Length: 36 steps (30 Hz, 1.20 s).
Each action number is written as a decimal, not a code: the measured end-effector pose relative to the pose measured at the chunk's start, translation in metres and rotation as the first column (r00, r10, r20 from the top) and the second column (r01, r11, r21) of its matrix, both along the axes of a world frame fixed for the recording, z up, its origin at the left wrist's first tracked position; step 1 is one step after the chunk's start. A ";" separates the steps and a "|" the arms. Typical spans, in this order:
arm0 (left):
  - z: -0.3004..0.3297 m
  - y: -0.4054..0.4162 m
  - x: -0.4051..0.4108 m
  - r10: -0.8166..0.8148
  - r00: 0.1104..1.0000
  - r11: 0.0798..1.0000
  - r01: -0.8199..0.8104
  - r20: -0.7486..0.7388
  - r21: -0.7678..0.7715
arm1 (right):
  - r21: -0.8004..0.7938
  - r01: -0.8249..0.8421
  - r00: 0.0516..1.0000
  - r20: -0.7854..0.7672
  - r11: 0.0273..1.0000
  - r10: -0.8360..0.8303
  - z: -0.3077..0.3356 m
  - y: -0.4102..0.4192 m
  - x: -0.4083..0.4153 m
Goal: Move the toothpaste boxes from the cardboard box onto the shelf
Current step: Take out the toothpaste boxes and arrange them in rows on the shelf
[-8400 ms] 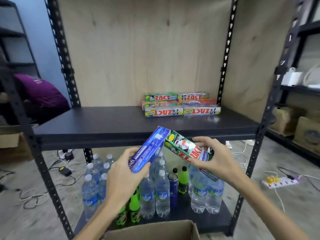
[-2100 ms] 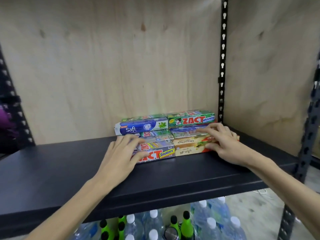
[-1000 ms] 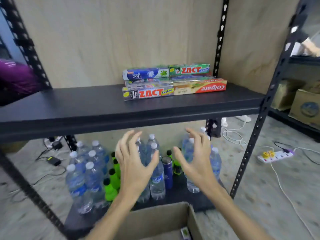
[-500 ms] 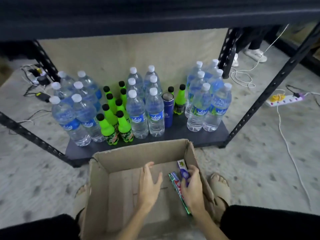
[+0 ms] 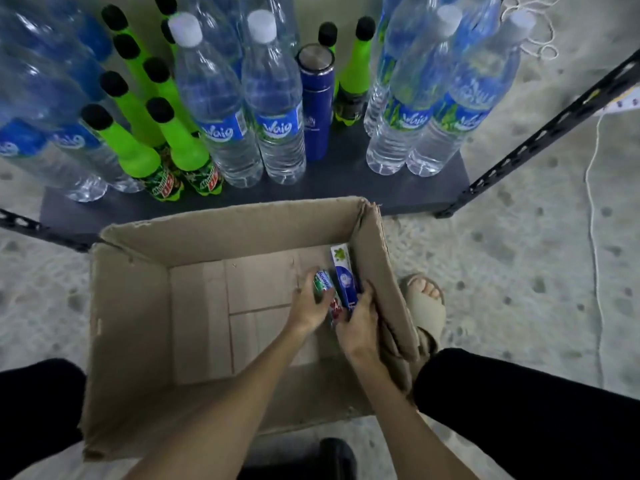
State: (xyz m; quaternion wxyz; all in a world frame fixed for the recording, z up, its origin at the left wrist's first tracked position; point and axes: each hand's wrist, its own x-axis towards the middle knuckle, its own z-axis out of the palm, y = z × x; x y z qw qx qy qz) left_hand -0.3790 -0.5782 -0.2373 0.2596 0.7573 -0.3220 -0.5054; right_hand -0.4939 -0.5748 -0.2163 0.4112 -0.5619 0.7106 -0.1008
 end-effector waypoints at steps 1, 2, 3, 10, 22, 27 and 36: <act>-0.002 0.000 0.000 0.004 1.000 1.000 -0.004 0.006 -0.009 | -0.018 -0.006 1.000 -0.003 1.000 0.006 -0.001 -0.001 0.000; -0.004 -0.001 0.000 0.009 1.000 1.000 -0.008 0.020 -0.014 | -0.040 -0.009 1.000 -0.001 0.999 0.008 -0.002 -0.002 0.001; -0.005 -0.002 -0.001 0.021 1.000 0.999 -0.020 0.022 -0.027 | -0.063 -0.008 1.000 0.002 0.998 0.009 -0.004 -0.003 0.001; -0.004 -0.008 -0.009 0.116 0.986 0.993 -0.119 0.118 0.013 | -0.158 -0.065 0.997 -0.049 0.985 0.058 -0.011 -0.007 0.003; -0.028 0.040 0.076 0.265 0.936 0.958 -0.283 0.233 0.047 | -0.140 -0.037 0.998 0.040 0.989 0.043 -0.016 -0.011 0.009; -0.003 0.027 0.037 0.265 0.961 0.962 -0.269 0.084 0.040 | -0.073 -0.110 0.987 0.109 0.991 0.118 -0.011 -0.014 0.011; -0.019 0.053 0.042 0.400 0.916 0.914 -0.397 0.018 -0.086 | 0.041 -0.270 0.944 0.206 0.962 0.257 -0.013 -0.013 0.026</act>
